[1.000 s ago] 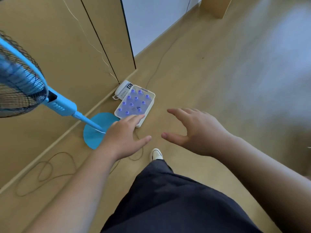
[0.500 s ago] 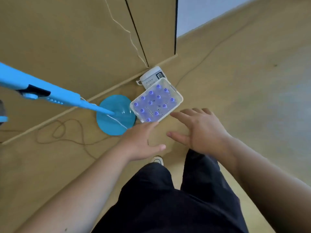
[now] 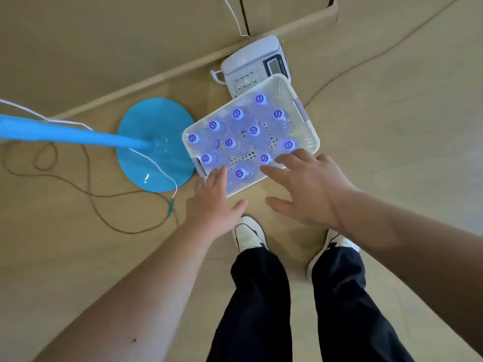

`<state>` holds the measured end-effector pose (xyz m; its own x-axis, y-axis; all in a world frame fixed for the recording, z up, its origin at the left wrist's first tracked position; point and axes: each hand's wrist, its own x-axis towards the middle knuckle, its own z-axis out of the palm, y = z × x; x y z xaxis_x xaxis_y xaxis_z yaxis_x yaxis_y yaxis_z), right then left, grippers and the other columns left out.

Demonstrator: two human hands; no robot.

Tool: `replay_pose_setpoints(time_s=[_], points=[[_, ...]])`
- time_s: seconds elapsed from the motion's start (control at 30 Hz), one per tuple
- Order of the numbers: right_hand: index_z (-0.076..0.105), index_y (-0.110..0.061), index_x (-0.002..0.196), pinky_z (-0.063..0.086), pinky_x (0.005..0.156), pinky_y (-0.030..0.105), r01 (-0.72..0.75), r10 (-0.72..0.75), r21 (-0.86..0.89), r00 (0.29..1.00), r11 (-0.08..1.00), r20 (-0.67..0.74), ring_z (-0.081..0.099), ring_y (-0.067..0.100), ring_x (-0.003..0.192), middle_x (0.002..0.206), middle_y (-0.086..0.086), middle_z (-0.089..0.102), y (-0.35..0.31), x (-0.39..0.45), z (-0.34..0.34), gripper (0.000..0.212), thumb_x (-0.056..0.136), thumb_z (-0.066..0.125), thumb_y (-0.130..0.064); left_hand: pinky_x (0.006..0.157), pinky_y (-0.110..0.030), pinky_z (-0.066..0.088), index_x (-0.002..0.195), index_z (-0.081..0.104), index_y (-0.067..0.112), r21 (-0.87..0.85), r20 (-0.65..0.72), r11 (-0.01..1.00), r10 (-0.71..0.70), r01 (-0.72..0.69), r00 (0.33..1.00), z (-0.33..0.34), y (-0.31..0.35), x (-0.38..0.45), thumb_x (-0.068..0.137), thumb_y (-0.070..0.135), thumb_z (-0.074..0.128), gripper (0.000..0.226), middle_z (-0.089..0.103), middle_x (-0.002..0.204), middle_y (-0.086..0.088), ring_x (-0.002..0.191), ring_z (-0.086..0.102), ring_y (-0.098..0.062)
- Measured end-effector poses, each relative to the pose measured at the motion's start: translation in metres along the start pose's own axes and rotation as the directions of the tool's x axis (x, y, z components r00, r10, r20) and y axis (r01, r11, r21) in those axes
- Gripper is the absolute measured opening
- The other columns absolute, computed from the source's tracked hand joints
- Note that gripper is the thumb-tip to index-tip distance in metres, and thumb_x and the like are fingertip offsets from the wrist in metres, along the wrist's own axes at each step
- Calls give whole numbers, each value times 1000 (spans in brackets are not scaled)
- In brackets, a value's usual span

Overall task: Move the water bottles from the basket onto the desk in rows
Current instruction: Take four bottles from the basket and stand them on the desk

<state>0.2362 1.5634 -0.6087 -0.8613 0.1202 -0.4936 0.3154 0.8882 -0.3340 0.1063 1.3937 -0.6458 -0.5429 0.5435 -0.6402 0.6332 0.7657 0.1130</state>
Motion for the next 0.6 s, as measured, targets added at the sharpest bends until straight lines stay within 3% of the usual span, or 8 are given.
replay_pose_setpoints(time_s=[0.13, 0.23, 0.37, 0.47, 0.6], points=[[15, -35, 145, 41, 84, 45, -14, 16, -140, 1000, 990, 12, 32, 30, 126, 143, 8, 32, 33, 76, 64, 69, 86, 32, -67, 99, -50, 40, 148, 0, 30, 7, 35, 999, -39, 39, 999, 67, -21, 69, 85, 62, 43, 82, 10, 157, 6, 140, 14, -24], [10, -37, 146, 40, 79, 45, -40, 44, -234, 999, 971, 11, 31, 33, 124, 142, 11, 30, 51, 118, 104, 73, 84, 28, -71, 80, -46, 49, 146, 8, 28, 108, -26, 993, 47, -44, 999, 103, -29, 92, 89, 60, 35, 71, 24, 152, -1, 131, 27, -28], [21, -33, 141, 43, 77, 44, 17, -16, -283, 1000, 959, 4, 37, 32, 114, 130, 12, 41, 60, 149, 133, 60, 90, 28, -62, 52, -38, 43, 129, 38, 18, 210, -224, 969, 178, -131, 958, 124, -37, 114, 90, 53, 41, 52, 53, 119, -10, 101, 45, -35], [35, -24, 129, 42, 64, 38, 105, -127, -330, 991, 938, -45, 41, 31, 106, 115, 11, 49, 67, 160, 135, 44, 95, 31, -51, 47, -38, 42, 113, 50, 13, 291, -319, 942, 262, -169, 911, 123, -41, 135, 89, 55, 41, 49, 57, 96, -13, 87, 48, -36], [48, -11, 119, 44, 51, 36, 228, -253, -208, 963, 951, -99, 47, 32, 100, 92, 7, 63, 80, 168, 139, 42, 97, 38, -45, 37, -31, 38, 89, 58, 4, 335, -328, 871, 464, -358, 823, 114, -43, 152, 87, 54, 44, 52, 56, 66, -12, 69, 55, -32]])
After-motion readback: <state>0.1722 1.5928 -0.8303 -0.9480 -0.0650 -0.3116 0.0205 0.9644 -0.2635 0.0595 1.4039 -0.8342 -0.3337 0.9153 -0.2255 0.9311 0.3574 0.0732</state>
